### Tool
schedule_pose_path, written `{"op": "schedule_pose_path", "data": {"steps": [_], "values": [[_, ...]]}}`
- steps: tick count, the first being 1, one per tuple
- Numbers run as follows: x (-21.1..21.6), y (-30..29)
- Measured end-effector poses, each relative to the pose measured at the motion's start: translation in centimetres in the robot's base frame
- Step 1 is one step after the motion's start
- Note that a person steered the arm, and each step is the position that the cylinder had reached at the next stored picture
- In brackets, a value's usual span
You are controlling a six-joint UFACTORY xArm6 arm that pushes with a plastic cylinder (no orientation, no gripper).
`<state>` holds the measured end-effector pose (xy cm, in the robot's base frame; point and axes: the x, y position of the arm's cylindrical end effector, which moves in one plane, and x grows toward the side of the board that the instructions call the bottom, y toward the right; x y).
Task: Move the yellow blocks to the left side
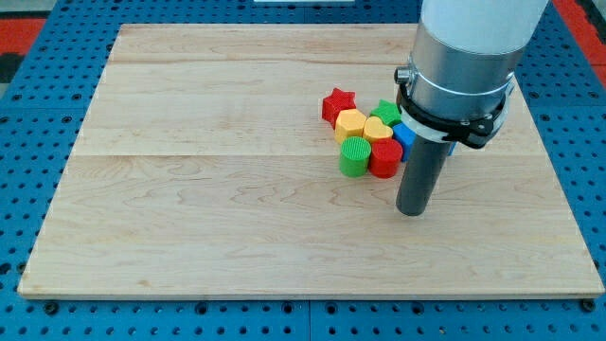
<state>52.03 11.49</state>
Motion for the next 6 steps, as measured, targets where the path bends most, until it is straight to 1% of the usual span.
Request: {"op": "schedule_pose_path", "data": {"steps": [1, 3, 5, 6], "values": [[-1.8, 0.3], [-7.8, -0.8], [-8.4, -0.9], [-9.2, 2.5]]}}
